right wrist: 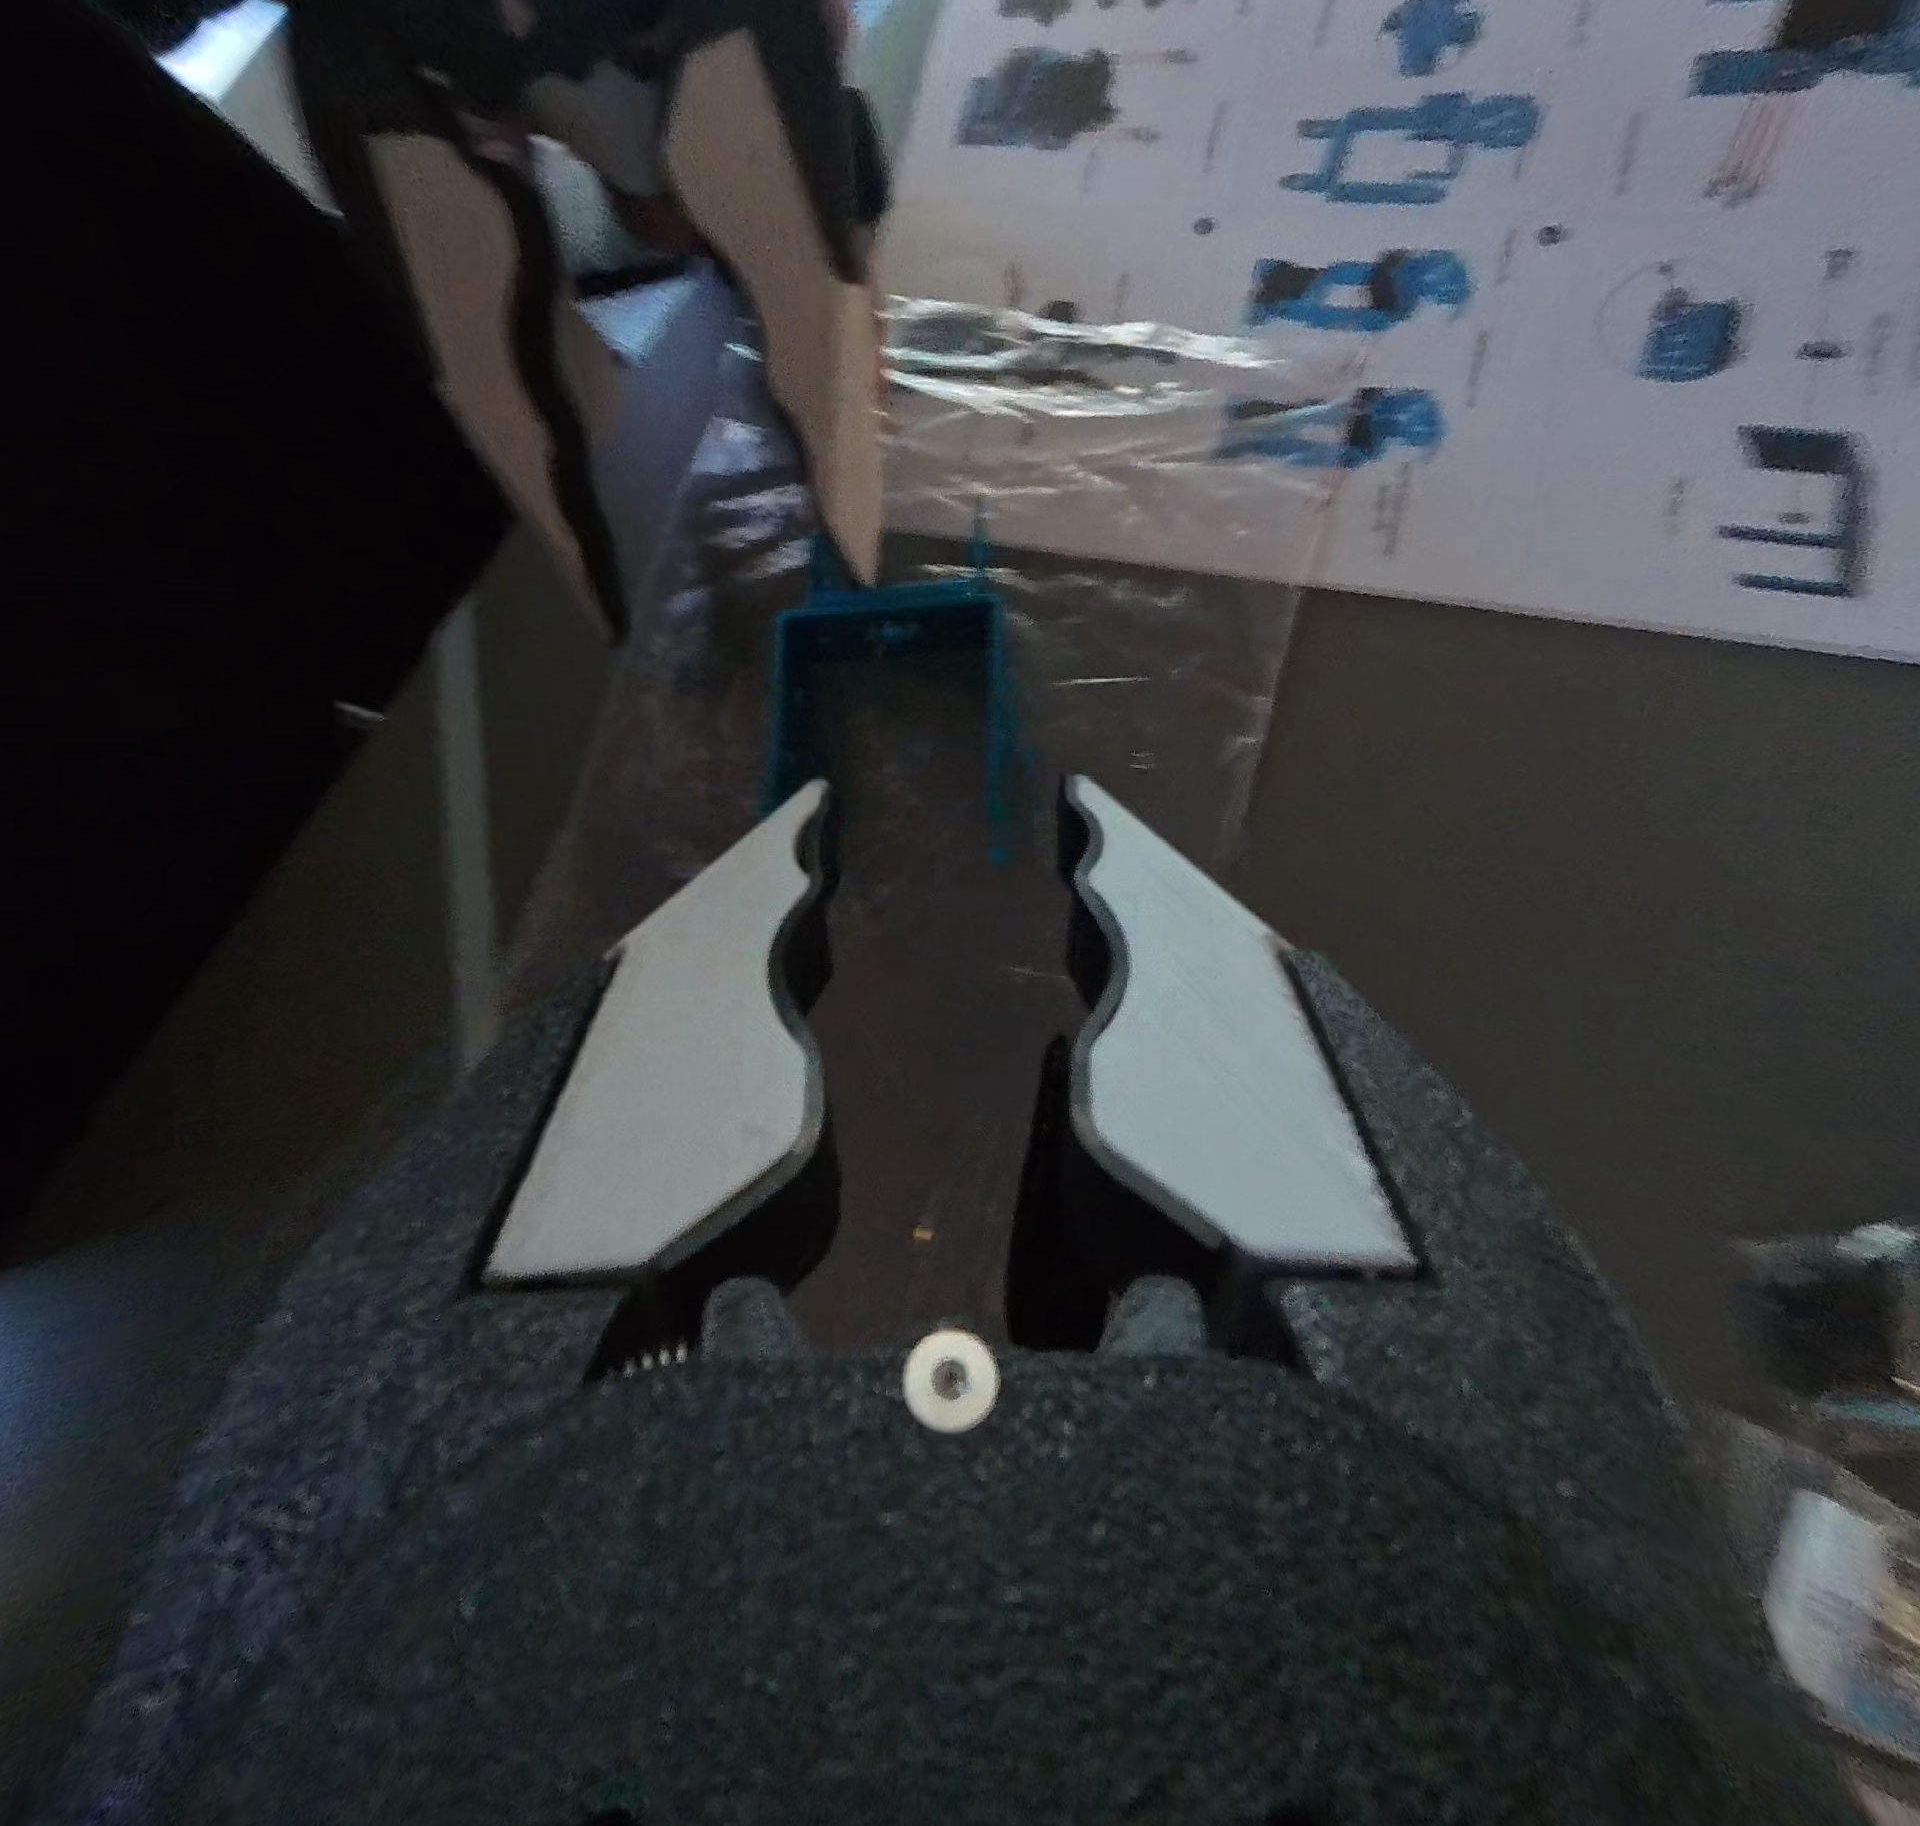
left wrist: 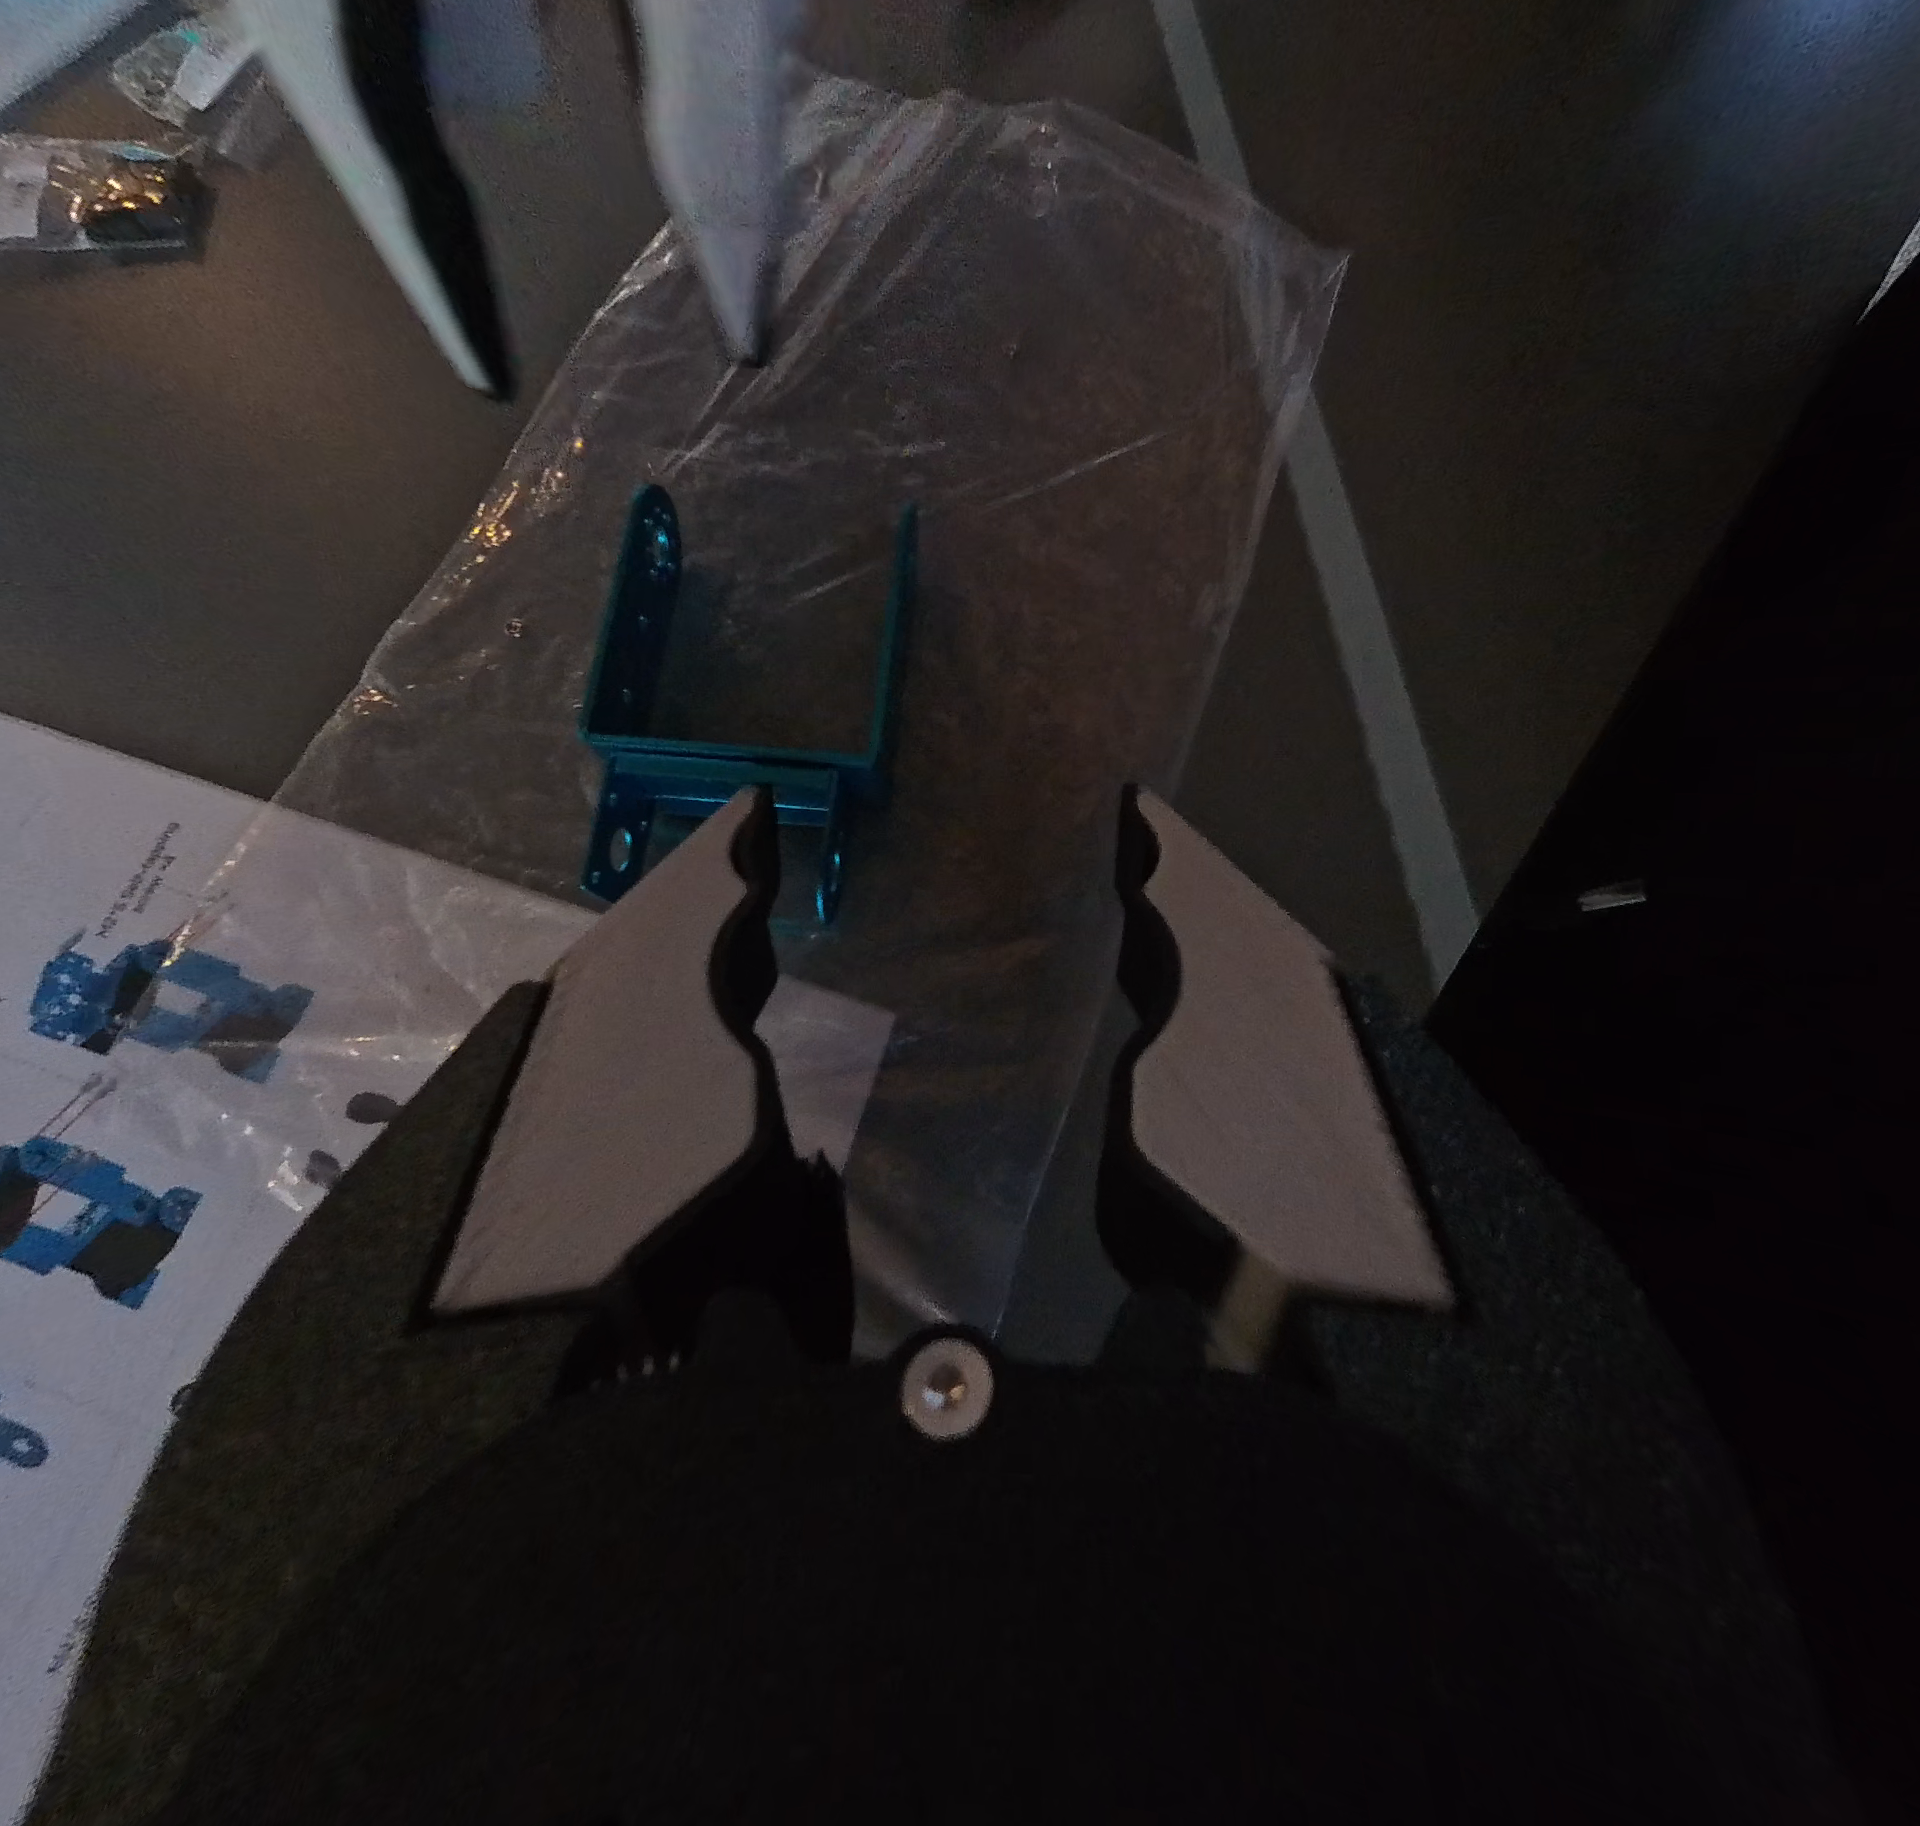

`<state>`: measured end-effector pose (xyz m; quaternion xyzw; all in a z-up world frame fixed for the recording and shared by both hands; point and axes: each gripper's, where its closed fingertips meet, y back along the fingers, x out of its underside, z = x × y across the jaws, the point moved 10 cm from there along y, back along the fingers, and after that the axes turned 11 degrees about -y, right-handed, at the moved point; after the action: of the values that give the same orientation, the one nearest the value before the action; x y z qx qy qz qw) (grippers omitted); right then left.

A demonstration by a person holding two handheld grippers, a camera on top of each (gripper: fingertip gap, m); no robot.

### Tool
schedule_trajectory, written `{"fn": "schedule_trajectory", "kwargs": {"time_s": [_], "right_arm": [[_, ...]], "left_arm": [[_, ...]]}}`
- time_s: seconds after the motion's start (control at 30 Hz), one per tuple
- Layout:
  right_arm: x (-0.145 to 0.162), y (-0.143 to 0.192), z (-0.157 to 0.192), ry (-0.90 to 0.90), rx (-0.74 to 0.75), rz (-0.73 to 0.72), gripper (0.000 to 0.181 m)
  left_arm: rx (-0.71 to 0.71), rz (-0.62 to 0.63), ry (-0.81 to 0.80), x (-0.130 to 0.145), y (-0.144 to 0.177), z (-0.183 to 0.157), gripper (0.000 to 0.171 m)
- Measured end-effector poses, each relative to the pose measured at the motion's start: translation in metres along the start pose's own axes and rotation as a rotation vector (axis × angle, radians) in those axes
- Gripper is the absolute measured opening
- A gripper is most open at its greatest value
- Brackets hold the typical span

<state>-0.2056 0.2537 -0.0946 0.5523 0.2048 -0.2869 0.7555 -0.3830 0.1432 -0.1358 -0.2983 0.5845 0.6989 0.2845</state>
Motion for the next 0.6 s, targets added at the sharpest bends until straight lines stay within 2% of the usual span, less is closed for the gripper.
{"fn": "schedule_trajectory", "kwargs": {"time_s": [0.17, 0.23, 0.3, 0.47, 0.6], "right_arm": [[-0.010, -0.020, -0.014, 0.166, 0.138, 0.208, 0.032], [-0.019, -0.022, -0.012, 0.217, 0.146, 0.202, 0.022], [-0.023, -0.025, -0.014, 0.250, 0.184, 0.237, 0.021], [-0.028, -0.029, -0.023, 0.247, 0.149, 0.288, 0.017], [-0.027, -0.044, -0.023, 0.318, 0.168, 0.372, 0.015]], "left_arm": [[-0.014, -0.014, 0.000, 0.001, -0.004, -0.002, 0.065], [-0.015, -0.016, 0.003, 0.002, -0.003, -0.003, 0.065], [-0.024, -0.017, 0.005, 0.003, -0.002, -0.003, 0.065], [-0.024, -0.025, 0.013, 0.004, 0.000, -0.006, 0.065], [-0.033, -0.018, 0.013, 0.004, 0.001, -0.007, 0.067]]}}
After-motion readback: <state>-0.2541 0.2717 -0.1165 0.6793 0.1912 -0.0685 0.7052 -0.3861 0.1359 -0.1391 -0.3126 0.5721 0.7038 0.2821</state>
